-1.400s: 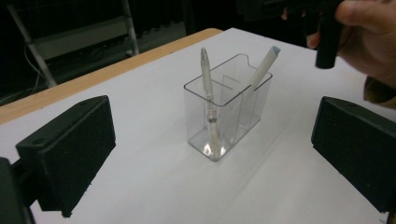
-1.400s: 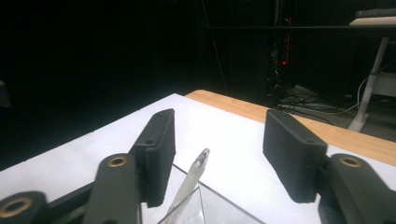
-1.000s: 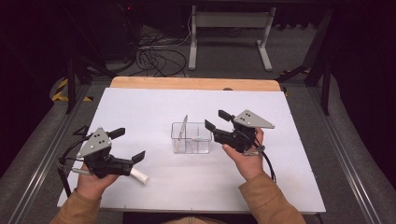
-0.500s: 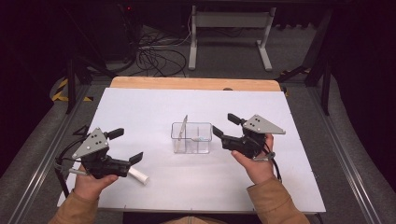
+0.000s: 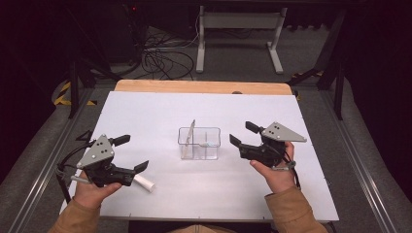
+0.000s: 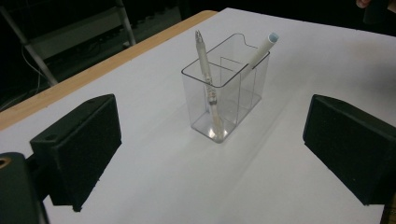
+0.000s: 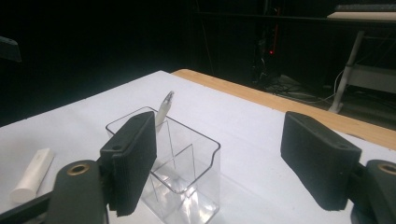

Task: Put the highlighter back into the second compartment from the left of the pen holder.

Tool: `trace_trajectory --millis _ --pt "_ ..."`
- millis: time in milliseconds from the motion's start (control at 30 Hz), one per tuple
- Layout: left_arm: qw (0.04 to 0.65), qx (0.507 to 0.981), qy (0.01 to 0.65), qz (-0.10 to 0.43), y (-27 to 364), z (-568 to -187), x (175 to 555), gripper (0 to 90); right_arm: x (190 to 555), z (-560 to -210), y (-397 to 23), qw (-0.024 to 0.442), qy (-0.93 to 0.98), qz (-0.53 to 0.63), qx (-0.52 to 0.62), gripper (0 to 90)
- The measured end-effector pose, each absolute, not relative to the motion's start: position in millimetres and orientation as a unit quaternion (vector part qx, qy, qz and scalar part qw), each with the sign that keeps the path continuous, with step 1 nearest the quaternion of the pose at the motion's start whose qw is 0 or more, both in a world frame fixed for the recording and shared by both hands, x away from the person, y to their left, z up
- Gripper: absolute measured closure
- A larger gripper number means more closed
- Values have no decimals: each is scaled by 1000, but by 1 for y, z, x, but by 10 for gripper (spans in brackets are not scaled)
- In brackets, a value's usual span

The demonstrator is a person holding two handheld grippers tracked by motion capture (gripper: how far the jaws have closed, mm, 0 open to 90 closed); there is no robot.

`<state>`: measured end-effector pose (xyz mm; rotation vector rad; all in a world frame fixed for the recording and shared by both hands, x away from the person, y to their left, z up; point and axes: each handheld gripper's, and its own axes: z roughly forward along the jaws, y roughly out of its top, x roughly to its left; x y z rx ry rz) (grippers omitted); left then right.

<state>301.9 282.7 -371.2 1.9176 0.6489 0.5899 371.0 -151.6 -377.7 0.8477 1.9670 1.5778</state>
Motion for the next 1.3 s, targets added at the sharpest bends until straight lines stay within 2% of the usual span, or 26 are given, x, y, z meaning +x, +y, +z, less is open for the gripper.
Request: trace_trajectory --millis 200,467,700,1033,1300 --pt "494 790 270 244 283 -371 302 53 369 -378 -159 241 715 578 311 261" --pt "485 800 260 239 285 -370 301 110 369 -380 -162 237 722 571 309 247" --pt "482 805 257 232 286 -370 301 112 364 -380 -161 230 732 566 302 242" --pt "507 782 274 238 295 -366 301 104 347 -386 -140 222 748 565 267 239" --pt "530 762 289 233 305 -363 300 93 335 -390 -113 197 761 571 236 239"
